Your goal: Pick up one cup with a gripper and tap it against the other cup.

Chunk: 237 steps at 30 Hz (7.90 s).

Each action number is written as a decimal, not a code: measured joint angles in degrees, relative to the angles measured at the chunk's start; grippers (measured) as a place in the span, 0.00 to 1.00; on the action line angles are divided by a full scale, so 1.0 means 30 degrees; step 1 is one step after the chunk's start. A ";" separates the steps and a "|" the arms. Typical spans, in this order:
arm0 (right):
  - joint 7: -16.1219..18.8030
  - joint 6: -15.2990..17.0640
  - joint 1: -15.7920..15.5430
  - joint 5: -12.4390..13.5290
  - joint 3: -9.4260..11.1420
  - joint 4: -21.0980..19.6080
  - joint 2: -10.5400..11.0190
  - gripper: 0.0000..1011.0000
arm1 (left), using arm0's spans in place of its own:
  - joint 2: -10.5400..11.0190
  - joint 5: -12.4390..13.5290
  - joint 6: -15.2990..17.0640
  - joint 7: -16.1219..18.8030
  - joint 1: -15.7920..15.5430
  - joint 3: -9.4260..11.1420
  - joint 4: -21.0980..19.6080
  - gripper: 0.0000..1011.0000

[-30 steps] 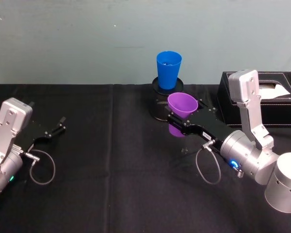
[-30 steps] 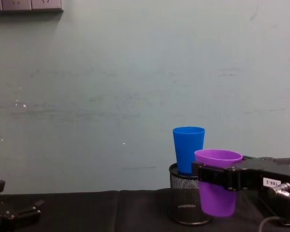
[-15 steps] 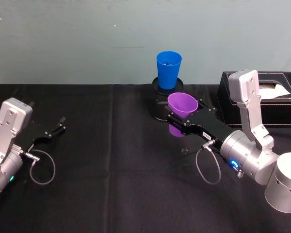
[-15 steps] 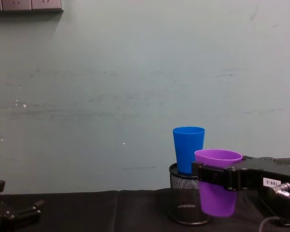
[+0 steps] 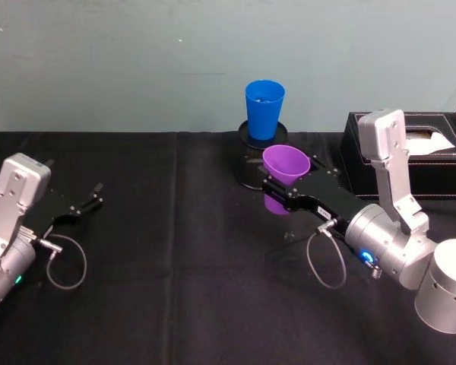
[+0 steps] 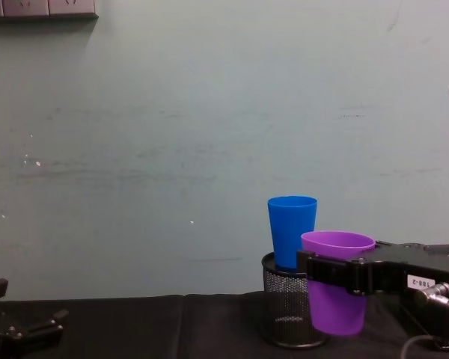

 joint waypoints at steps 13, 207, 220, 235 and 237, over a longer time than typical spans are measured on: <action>0.0000 0.0000 0.0000 0.0001 0.0000 0.0000 -0.0001 0.73 | 0.0000 0.0001 -0.0001 -0.0001 0.0000 0.0000 0.0000 0.99; -0.0189 0.1054 0.6772 -0.0375 -0.0552 0.7971 -0.2907 0.73 | -0.0001 0.0002 -0.0001 0.0000 0.0001 0.0000 0.0000 0.99; -0.0189 0.1053 0.6772 -0.0376 -0.0551 0.7973 -0.2907 0.73 | -0.0001 0.0000 -0.0001 0.0000 0.0000 0.0000 -0.0001 0.99; -0.0190 0.1054 0.6771 -0.0375 -0.0551 0.7972 -0.2907 0.73 | 0.0001 0.0001 -0.0001 0.0000 0.0000 0.0000 0.0000 0.99; -0.0190 0.1053 0.6771 -0.0375 -0.0551 0.7972 -0.2907 0.73 | 0.0000 0.0001 -0.0001 0.0000 -0.0001 0.0001 0.0000 0.99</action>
